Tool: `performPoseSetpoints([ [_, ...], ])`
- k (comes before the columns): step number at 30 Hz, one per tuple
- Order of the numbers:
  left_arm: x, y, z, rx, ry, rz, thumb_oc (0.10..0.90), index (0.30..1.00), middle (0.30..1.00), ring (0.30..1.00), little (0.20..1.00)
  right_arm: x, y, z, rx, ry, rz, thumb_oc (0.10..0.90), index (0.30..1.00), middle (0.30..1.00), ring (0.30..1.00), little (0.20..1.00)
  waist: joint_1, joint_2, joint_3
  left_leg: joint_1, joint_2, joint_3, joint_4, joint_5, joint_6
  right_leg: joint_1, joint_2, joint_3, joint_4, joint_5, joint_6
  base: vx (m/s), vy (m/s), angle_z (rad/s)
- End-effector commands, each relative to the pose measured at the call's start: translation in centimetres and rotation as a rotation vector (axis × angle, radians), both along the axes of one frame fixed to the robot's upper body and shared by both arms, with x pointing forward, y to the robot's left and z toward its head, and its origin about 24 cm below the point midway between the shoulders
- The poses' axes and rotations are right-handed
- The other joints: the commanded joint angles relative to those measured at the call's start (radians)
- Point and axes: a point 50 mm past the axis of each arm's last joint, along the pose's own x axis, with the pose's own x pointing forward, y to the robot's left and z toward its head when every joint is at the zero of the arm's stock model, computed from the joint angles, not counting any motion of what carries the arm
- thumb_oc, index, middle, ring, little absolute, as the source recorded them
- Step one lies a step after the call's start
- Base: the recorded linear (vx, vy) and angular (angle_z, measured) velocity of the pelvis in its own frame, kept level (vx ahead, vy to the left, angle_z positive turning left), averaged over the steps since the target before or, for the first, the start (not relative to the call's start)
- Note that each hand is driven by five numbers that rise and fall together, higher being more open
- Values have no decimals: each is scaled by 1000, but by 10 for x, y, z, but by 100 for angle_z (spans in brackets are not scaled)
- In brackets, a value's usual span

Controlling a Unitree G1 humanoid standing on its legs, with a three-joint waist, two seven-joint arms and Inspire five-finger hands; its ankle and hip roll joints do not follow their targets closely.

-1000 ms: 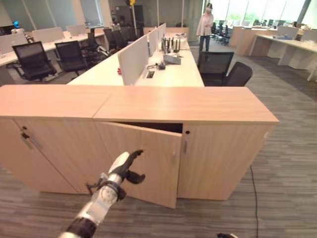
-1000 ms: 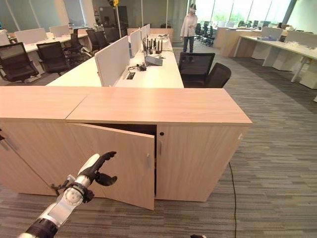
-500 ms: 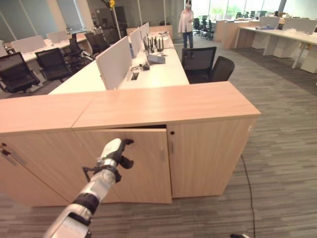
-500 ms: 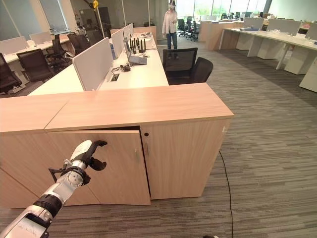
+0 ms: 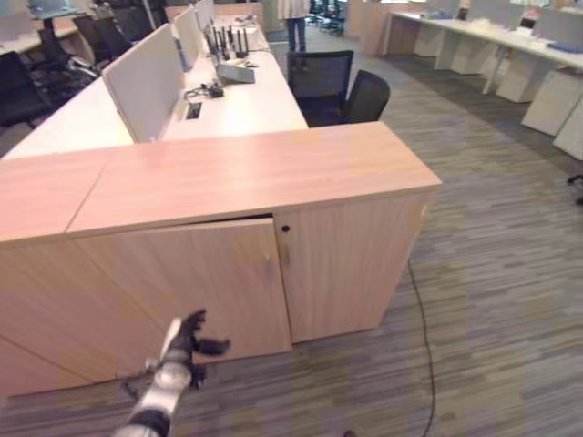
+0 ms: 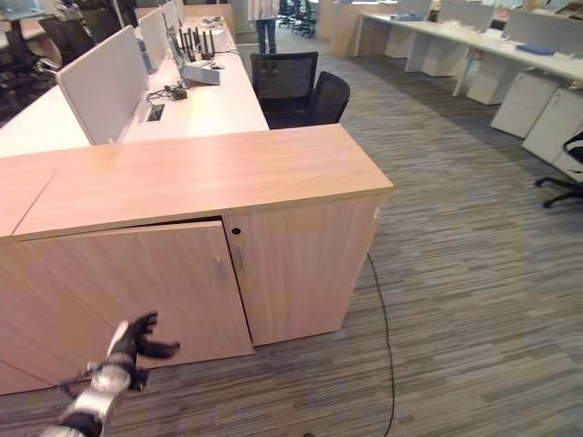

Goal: Put the empty folder in the office cabinet

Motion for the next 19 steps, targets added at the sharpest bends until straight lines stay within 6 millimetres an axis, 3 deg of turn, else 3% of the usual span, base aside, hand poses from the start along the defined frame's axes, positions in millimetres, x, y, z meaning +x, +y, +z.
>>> performPoseSetpoints([
  [1,16,14,11,-48,-73,56,800,900,900,900,900,19,-23,9,-64,-18,24,800,900,900,900,900,33,-14,-47,-37,22,-15,39,-64,-65,37,0,-27,10,-60,34,8,68,3],
  [3,-36,-1,-19,-129,106,110,800,900,900,900,900,18,-21,8,-56,-14,1,800,900,900,900,900,52,-18,-60,-11,41,-32,-38,-34,-62,32,3,-35,3,-57,39,43,54,16],
  [4,-46,-3,-24,-140,138,124,800,900,900,900,900,17,-20,8,-52,-12,-4,800,900,900,900,900,55,-20,-64,-4,44,-35,-55,-29,-62,34,4,-37,-1,-58,40,54,34,25],
  [6,-97,-10,-39,-156,287,187,800,900,900,900,900,8,-11,4,-25,0,-22,800,900,900,900,900,84,-39,-68,4,48,-48,-71,-24,-58,29,0,-50,-1,-60,46,15,20,22],
  [10,-149,-15,-47,-173,423,312,800,900,900,900,900,2,3,-1,19,1,-51,800,900,900,900,900,116,-55,-61,-1,44,-59,-71,-20,-53,24,-4,-58,-1,-55,51,-16,10,14],
  [16,-194,-27,-49,-182,578,321,800,900,900,900,900,-1,19,-5,69,-8,-58,800,900,900,900,900,138,-63,-56,-10,37,-64,-71,-16,-47,14,-11,-66,-1,-49,58,-14,9,9],
  [19,-190,-29,-50,-159,595,244,800,900,900,900,900,-8,24,-7,76,16,-35,800,900,900,900,900,132,-61,-61,-11,37,-60,-71,-17,-46,13,-14,-66,-1,-48,60,-20,16,-5],
])
